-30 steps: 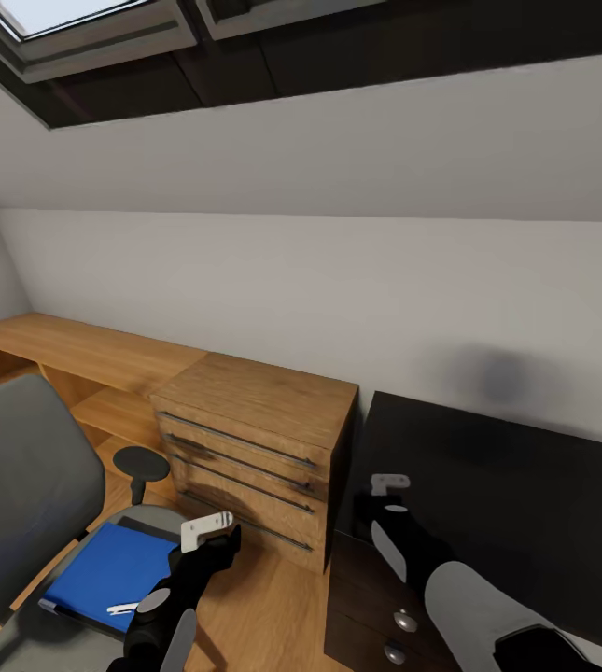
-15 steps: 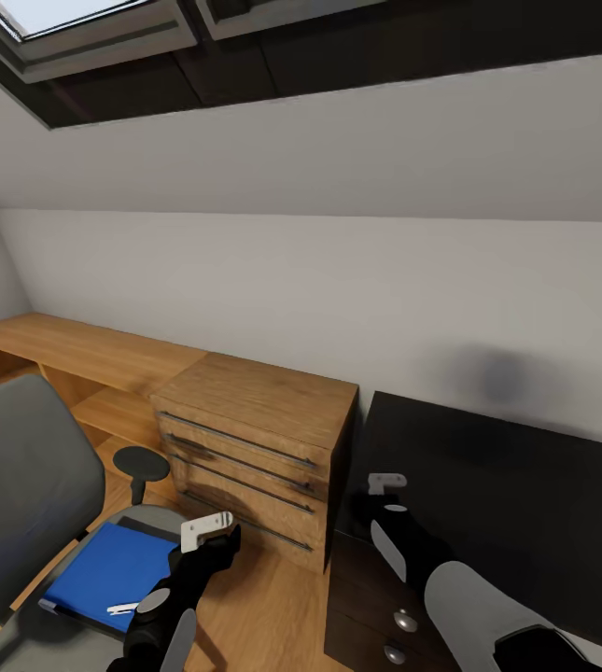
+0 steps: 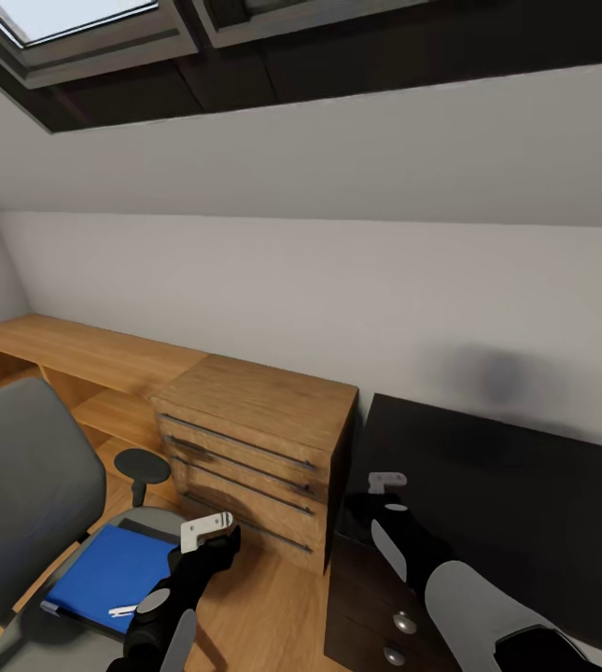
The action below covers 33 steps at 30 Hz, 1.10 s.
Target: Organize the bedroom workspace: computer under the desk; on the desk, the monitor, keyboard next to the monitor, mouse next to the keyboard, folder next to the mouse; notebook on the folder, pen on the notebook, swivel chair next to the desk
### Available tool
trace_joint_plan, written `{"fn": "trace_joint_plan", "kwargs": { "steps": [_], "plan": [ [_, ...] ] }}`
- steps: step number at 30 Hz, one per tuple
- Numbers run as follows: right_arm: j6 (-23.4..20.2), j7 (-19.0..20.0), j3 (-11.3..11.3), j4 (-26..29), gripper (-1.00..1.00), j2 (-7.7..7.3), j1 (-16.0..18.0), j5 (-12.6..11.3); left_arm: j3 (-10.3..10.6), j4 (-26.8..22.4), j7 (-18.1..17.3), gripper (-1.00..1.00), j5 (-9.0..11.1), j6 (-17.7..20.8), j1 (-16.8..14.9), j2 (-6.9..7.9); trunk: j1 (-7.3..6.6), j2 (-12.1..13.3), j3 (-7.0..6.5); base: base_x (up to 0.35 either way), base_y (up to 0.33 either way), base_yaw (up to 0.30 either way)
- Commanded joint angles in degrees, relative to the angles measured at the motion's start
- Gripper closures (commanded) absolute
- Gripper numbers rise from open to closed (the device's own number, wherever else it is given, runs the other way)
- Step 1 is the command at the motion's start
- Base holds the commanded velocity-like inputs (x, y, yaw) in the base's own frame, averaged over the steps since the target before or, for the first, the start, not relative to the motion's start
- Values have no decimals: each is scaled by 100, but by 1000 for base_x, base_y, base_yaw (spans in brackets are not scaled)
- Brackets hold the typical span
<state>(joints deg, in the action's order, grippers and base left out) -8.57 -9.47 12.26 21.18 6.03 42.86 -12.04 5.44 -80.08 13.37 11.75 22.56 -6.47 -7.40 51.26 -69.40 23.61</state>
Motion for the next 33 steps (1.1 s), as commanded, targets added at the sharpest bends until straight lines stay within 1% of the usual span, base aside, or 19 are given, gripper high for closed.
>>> {"fn": "trace_joint_plan", "kwargs": {
  "steps": [1,6,9,13,14,17,18,23,26,28,33],
  "plan": [
    [-28,-49,49,16,-100,-5,3,-53,9,-8,51,-100,59,20,-3,2,-22,38,-12,0,0,0],
    [85,-65,49,124,-100,-5,0,-53,9,0,51,-100,56,20,-3,2,-132,238,-102,0,0,0],
    [120,-76,43,361,-100,-10,-16,-55,9,1,51,-100,54,20,-3,2,-198,358,-155,0,0,0],
    [26,-85,41,733,-100,-11,-59,-69,9,1,51,-100,50,20,-3,2,-286,519,-227,0,0,0],
    [-67,-90,41,947,-100,-12,-128,-72,9,1,51,-100,49,20,-3,2,-308,559,-245,0,0,0],
    [-266,-94,40,1311,-100,-13,-279,-74,9,1,51,-100,48,20,-3,2,-374,679,-299,0,0,0],
    [-590,-96,39,1861,-100,-13,-507,-75,9,1,51,-100,47,20,-3,2,-396,719,-317,0,0,0],
    [-1285,-118,38,3061,-100,-14,-1051,-72,9,1,51,-100,47,20,-3,2,-506,920,-407,0,0,0],
    [-1631,-134,36,3740,-100,-12,-1394,-71,9,1,51,-100,50,20,-3,2,-572,1040,-461,0,0,0],
    [-2179,-150,30,4865,-100,-13,-1935,-108,3,8,58,-100,55,14,-3,-1,-615,1120,-497,0,0,0],
    [-2215,-151,24,4924,-100,-20,-1959,-113,1,3,60,-100,63,18,-3,7,-725,1321,-586,-34,0,0]
  ]
}}
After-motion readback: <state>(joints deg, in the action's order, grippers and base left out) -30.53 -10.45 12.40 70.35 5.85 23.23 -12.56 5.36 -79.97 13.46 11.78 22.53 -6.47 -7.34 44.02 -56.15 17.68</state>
